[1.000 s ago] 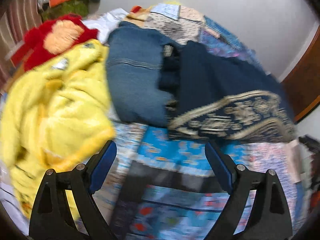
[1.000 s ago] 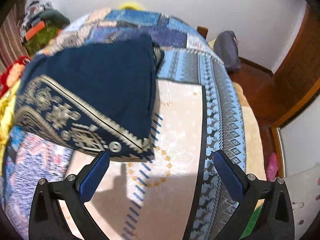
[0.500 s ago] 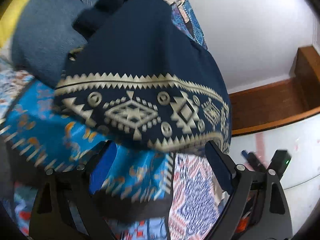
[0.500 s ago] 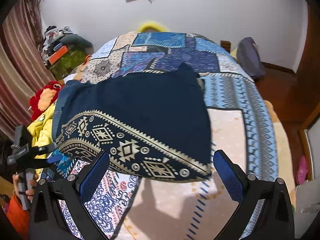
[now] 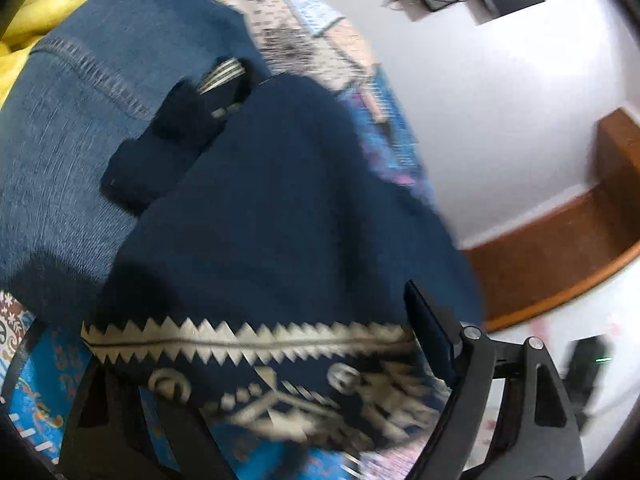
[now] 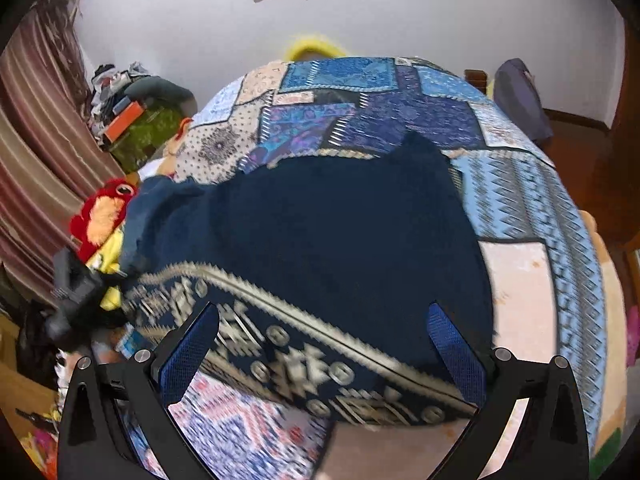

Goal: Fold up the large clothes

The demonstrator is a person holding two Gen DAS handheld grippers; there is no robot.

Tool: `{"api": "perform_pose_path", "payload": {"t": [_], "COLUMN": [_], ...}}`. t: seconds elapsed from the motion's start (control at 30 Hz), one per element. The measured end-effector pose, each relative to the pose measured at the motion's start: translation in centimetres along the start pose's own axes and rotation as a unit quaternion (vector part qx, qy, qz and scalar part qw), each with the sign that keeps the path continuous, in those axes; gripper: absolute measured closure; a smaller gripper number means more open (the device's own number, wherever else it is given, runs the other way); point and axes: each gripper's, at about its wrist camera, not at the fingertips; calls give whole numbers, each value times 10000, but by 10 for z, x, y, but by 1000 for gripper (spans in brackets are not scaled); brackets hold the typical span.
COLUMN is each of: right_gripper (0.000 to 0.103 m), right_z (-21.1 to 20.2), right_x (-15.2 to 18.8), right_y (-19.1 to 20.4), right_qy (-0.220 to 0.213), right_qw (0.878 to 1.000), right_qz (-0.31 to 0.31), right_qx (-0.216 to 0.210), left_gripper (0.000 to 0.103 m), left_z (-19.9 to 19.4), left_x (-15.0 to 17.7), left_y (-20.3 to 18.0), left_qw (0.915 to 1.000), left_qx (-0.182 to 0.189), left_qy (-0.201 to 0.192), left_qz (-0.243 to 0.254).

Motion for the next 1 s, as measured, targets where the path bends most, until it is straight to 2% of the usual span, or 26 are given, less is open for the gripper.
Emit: {"api": "perform_pose_path", "payload": {"t": [0.07, 0.13, 0.17, 0.27, 0.37, 0.47, 0.53, 0.63, 0.7, 0.8, 0.9, 0.93, 1.0], "right_gripper": [0, 0, 0, 0, 0, 0, 0, 0, 0, 0, 0, 0, 0], "right_z": [6, 14, 16, 22, 22, 25, 36, 65, 77, 82, 73, 64, 46], "right_x": [-7, -13, -15, -19, -23, -24, -20, -5, 7, 17, 17, 17, 18], "right_y": [7, 17, 21, 33, 42, 54, 61, 73, 83, 104, 102, 92, 69], "right_qy": [-21, -55, -61, -73, -153, -172, -69, 328, 313, 338, 648, 671, 561], "right_qw": [10000, 9999, 9999, 9998, 9994, 9988, 9986, 9980, 9974, 9904, 9875, 9890, 9935], "right_qz": [-2, -78, -123, -206, -290, -465, -520, -540, -656, -1319, -1418, -1254, -893], "right_qx": [-87, -71, -65, -41, -66, 22, 39, -74, -24, 234, -247, -403, -429], "left_gripper": [20, 28, 38, 80, 85, 86, 86, 87, 87, 87, 87, 87, 87], "left_z": [-2, -4, -7, -15, -27, -44, -63, -87, -92, -80, -77, -74, -70], "left_x": [0, -2, -4, -15, -27, -38, -36, -27, -22, -22, -13, -12, -6], "left_y": [-4, -15, -19, -29, -39, -45, -54, -74, -86, -113, -140, -150, -173], "left_qw": [9996, 9983, 9973, 9950, 9924, 9917, 9918, 9867, 9842, 9816, 9754, 9728, 9663], "left_qx": [-153, -386, -462, -480, -625, -572, -218, -207, -322, -460, -497, -484, -462], "left_qy": [-208, -399, -527, -823, -946, -1055, -1199, -1376, -1357, -1270, -1308, -1312, -1308], "left_qz": [129, 200, 217, 305, 469, 454, 393, 846, 1095, 1348, 1702, 1846, 2169]}}
Point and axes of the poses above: each gripper's, at about its wrist camera, not at the fingertips, and z roughly the way its jaws point, y to its left, x to its underside, and after that the axes turned 4 degrees about -z, right-handed
